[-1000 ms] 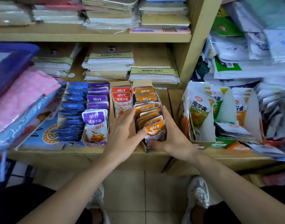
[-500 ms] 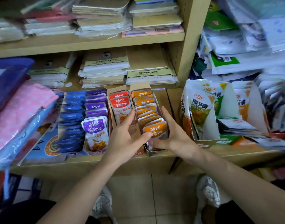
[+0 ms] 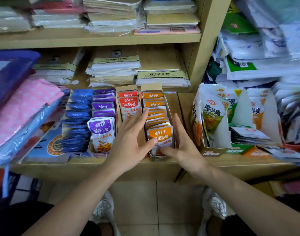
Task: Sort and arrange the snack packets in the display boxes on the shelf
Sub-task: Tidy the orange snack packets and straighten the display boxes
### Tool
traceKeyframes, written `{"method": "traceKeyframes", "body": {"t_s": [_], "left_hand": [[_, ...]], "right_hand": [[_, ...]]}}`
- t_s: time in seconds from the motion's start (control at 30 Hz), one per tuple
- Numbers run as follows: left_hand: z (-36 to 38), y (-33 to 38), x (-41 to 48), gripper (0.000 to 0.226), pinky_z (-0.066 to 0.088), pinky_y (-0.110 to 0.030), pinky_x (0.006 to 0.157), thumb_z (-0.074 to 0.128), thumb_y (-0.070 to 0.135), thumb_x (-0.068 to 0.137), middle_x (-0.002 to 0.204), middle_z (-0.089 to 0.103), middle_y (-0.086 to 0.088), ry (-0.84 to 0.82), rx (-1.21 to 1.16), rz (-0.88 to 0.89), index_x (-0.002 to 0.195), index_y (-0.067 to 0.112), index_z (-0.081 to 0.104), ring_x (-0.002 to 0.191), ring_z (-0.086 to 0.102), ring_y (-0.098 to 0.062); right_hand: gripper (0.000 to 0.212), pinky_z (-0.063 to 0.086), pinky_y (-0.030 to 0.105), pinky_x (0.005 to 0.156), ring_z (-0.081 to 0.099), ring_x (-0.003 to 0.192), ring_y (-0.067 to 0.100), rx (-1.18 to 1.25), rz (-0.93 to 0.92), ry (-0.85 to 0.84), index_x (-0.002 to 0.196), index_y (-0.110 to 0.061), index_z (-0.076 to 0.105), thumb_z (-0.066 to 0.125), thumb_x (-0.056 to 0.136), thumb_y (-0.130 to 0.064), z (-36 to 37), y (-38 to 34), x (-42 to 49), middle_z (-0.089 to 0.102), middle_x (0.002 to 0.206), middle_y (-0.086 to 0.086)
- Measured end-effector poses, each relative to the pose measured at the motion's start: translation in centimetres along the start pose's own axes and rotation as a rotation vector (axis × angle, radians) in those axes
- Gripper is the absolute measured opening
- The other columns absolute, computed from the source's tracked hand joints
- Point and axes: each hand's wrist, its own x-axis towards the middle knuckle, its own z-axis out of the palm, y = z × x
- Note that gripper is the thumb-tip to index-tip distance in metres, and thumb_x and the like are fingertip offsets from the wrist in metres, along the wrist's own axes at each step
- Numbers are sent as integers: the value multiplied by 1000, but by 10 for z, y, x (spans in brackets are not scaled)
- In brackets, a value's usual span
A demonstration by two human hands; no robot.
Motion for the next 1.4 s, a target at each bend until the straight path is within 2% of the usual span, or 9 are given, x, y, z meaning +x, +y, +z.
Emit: {"method": "traceKeyframes", "body": {"t_s": [0.13,0.23,0.37,0.53,0.73,0.9,1.1,1.23,1.4], "left_hand": [[-7,5,10,67,38,-46,114,45,61,94,157,39,12,-22,249,213,153,31,39,144,30,-11],[-9,5,18,57,39,-35,107,42,57,97,149,48,15,-61,243,205,149,33,45,135,38,-7],[-19,7,43,42,41,-35,98,46,39,104,137,61,7,69,242,199,142,26,55,125,49,-14],[-22,2,77,43,29,-34,88,40,44,104,140,59,8,-50,483,141,142,29,54,115,41,-18],[-24,5,91,31,24,-33,85,51,39,102,122,65,5,-102,392,98,125,29,68,100,32,-15],[-29,2,90,14,48,-41,85,66,29,95,81,58,24,-98,167,102,103,26,77,87,50,-8],[-25,3,85,14,34,-26,70,67,35,93,92,59,7,20,198,113,104,35,76,89,51,-9],[-24,4,83,18,28,-6,68,65,30,96,100,70,16,51,169,119,109,29,76,80,49,10],[-28,-1,83,26,49,-34,82,67,32,94,106,71,6,52,232,101,118,26,74,102,54,-10]], "right_hand": [[95,46,41,110,47,135,3,-157,-76,94,158,-35,15,76,88,-17,-2,7,-6,45,150,-14],[94,42,41,114,39,142,3,-311,-184,139,152,-45,19,79,85,-15,-5,7,-2,41,154,-15],[108,40,45,115,28,149,8,-414,-207,119,158,-37,17,87,76,-21,-8,7,8,30,161,-12],[111,46,38,110,44,137,5,-477,-153,158,158,-33,17,88,74,-27,-5,8,11,44,151,-10],[108,55,37,99,58,121,5,-523,-145,247,154,-38,26,91,69,-31,-5,9,16,61,133,-10],[84,56,36,96,61,118,2,-481,-267,346,148,-29,43,86,76,-31,-3,10,18,67,127,-13],[89,55,35,96,62,116,5,-526,-238,311,148,-33,37,87,74,-36,0,5,18,64,129,-12],[105,42,25,108,39,127,-8,-502,-152,230,154,-33,24,89,72,-31,-4,0,11,45,148,-10],[104,39,26,111,37,138,7,-634,-324,193,157,-30,27,88,73,-24,-12,-5,-1,37,152,-9]]}}
